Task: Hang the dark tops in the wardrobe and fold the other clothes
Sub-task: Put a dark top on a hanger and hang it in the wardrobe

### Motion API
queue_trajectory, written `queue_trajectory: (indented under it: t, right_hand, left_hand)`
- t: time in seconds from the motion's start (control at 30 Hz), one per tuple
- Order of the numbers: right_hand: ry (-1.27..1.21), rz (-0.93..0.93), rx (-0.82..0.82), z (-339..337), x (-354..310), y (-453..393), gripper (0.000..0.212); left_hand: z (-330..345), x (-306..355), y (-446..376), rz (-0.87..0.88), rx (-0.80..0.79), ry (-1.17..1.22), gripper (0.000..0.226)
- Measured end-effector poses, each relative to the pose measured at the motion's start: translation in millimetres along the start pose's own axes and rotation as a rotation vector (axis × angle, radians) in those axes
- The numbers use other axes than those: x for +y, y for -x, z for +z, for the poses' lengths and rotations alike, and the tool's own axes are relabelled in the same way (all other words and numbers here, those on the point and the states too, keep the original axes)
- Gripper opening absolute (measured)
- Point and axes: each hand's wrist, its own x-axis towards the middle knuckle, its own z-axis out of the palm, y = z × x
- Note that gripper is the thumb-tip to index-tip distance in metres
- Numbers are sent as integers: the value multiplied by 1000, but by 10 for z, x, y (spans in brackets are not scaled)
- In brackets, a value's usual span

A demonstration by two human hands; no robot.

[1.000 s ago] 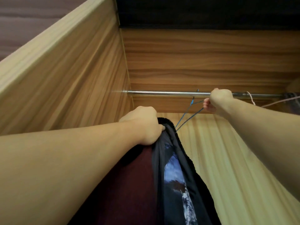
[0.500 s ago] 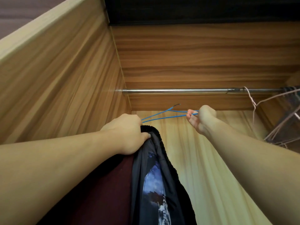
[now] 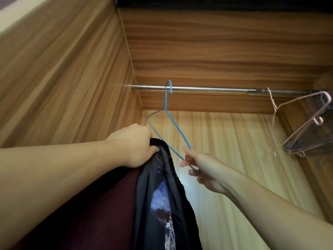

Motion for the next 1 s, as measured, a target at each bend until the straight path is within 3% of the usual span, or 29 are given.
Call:
queue_trajectory:
  t: [0.07, 0.13, 0.3, 0.6, 0.7, 0.8, 0.87, 1.0]
  right_hand:
    - [277, 127, -162, 1, 72, 182, 29]
    - [401, 136, -175, 109, 101, 310, 23]
    - [283, 61, -43, 320, 7, 431, 38]
    - [290, 192, -55, -466, -85, 1237, 70]
    - [312, 275, -14, -603, -197, 1634, 64]
    - [542, 155, 337, -564, -275, 1973, 57]
    - [527, 119, 452, -484, -259, 2179, 47]
    - [312, 236, 356, -337, -261, 2644, 29]
  left_hand:
    - [28, 29, 15, 13, -18, -1, 34]
    - [29, 54, 15, 39, -24, -17, 36]
    - [-8, 84, 50, 56, -37, -3, 35]
    - [-182, 423, 184, 201, -36, 135, 34]
    - [-313, 605, 250, 290, -17, 209, 34]
    - [-418, 781, 372, 374, -6, 289, 31]
    - [-455, 840, 489, 423, -22, 327, 29]
    - [-519, 849, 707, 461, -99, 440, 32]
